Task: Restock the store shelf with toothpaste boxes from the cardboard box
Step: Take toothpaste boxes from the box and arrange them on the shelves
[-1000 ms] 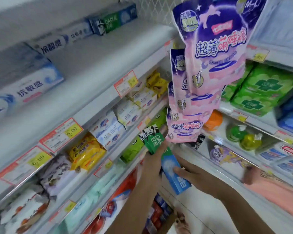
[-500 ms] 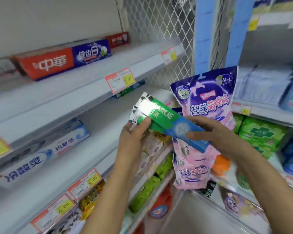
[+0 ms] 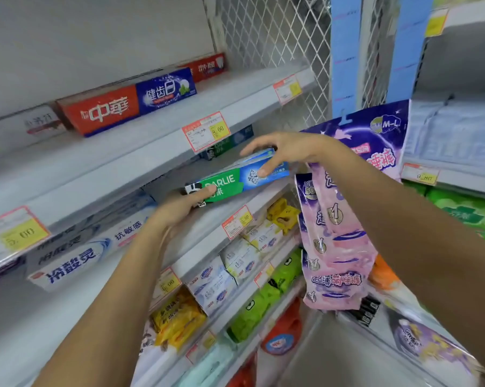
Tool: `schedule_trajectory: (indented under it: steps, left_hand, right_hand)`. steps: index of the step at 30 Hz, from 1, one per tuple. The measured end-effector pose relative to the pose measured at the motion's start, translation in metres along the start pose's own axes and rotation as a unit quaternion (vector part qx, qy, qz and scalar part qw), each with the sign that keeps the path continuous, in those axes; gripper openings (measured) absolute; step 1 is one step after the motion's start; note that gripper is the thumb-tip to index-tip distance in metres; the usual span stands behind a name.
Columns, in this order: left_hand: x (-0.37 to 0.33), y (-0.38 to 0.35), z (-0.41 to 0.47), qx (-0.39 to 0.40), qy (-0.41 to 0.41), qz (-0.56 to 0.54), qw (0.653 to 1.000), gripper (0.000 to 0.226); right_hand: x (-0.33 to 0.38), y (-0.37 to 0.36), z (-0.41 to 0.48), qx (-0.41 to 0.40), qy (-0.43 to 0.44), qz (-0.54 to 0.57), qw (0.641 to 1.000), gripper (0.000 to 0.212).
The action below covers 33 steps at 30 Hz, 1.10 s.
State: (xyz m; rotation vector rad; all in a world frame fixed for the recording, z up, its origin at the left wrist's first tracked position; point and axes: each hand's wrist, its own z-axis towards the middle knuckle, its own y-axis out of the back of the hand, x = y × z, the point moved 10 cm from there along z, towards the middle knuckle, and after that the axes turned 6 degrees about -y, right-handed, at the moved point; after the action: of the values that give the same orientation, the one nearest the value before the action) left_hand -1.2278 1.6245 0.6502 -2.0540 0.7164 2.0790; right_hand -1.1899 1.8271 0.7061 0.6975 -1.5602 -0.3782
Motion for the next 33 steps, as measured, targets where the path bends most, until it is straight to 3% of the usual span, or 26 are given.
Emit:
schedule_trajectory:
  steps: [2, 5, 9, 12, 14, 18, 20, 25, 33]
  left_hand:
    - [0.005, 0.008, 0.003, -0.021, -0.012, 0.108, 0.994, 0.071]
    - [0.009, 0.014, 0.006, -0.076, -0.007, 0.152, 0.985, 0.047]
    - [0.014, 0.019, 0.016, -0.125, 0.008, 0.180, 0.976, 0.083]
    - [0.017, 0.022, 0.024, -0.160, 0.024, 0.247, 0.955, 0.080]
    - [0.013, 0.016, 0.033, -0.167, 0.025, 0.279, 0.945, 0.085]
    - [0.009, 0.005, 0.063, -0.177, 0.027, 0.275, 0.945, 0.095]
    - [0.006, -0.001, 0.079, -0.185, 0.028, 0.276, 0.943, 0.096]
    - [0.011, -0.006, 0.122, -0.208, 0.044, 0.297, 0.931, 0.104]
    - [0.013, -0.009, 0.167, -0.226, 0.060, 0.321, 0.918, 0.110]
  right_hand:
    - [0.008, 0.002, 0.017, 0.007, 0.020, -0.050, 0.999, 0.057]
    - [0.011, -0.004, 0.038, 0.037, 0.000, -0.103, 0.994, 0.068]
    - [0.004, -0.006, 0.062, 0.024, -0.013, -0.158, 0.987, 0.072]
    - [-0.013, 0.001, 0.081, -0.048, -0.021, -0.148, 0.988, 0.073]
    - [-0.026, 0.009, 0.086, -0.139, -0.013, -0.137, 0.981, 0.065]
    - [-0.060, 0.019, 0.067, -0.344, -0.044, -0.147, 0.926, 0.040]
    - [-0.064, 0.018, 0.055, -0.414, -0.034, -0.151, 0.897, 0.037]
    - [-0.061, 0.017, 0.054, -0.469, -0.004, -0.178, 0.865, 0.035]
    - [-0.068, 0.019, 0.057, -0.500, 0.000, -0.180, 0.847, 0.035]
